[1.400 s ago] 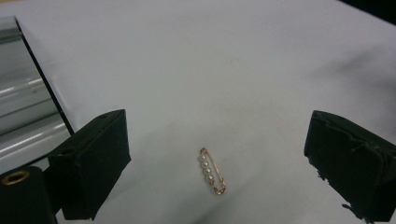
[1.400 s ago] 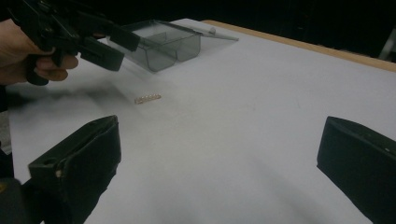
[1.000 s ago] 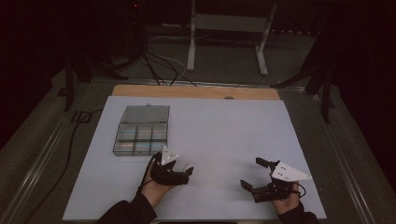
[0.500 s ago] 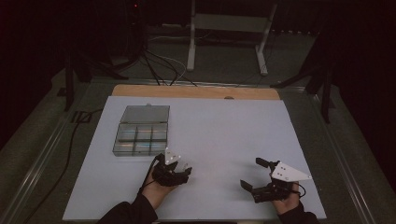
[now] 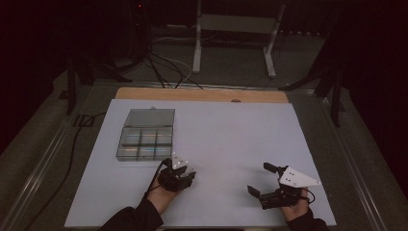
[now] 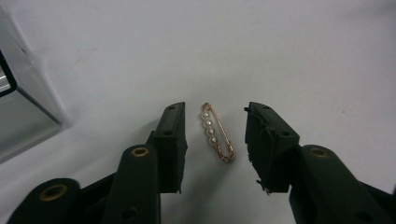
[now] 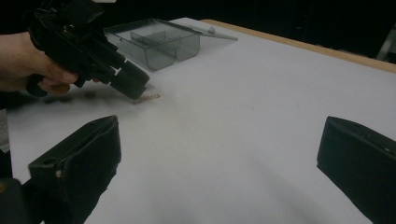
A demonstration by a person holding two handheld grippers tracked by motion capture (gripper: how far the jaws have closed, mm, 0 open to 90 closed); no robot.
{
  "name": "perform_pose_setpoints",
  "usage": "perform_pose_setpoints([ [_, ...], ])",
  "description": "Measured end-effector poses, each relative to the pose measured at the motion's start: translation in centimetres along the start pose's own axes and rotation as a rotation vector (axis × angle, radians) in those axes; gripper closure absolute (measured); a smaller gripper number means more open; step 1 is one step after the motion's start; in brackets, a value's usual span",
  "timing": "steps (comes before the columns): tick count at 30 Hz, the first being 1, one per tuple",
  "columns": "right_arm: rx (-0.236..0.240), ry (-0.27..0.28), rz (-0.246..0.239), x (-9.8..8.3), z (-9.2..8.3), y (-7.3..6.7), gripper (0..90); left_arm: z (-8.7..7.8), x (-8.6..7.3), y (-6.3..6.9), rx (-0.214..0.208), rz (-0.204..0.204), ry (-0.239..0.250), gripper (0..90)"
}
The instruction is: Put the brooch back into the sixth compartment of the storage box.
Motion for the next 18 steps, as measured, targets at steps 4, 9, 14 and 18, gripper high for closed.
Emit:
perform_pose_setpoints([
  [4, -0.002, 0.001, -0.003, 0.02, -0.01, -0.02, 0.0, 0.21, 0.04, 0.15, 0.004, 0.015, -0.011, 62.5],
  [9, -0.001, -0.001, -0.002, 0.02, 0.00, -0.04, 0.0, 0.57, -0.12, 0.02, 0.011, 0.018, -0.026, 67.0],
  [14, 0.000, 0.000, -0.004, 0.03, -0.03, -0.06, 0.0, 0.63, -0.17, 0.38, 0.033, 0.070, -0.029, 69.1],
  [18, -0.001, -0.001, -0.003, 0.02, -0.02, -0.04, 0.0, 0.62, -0.14, 0.49, 0.047, 0.095, -0.039, 74.4],
])
Point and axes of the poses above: each handheld gripper's, and its own axes: z roughly forward along the jaws, x roughly out of its top, y roughly to its right, the point moved 1 cm from there along z, roughly forward along the jaws, and after that the axes turned 4 degrees about -z, right-handed, at the moved point
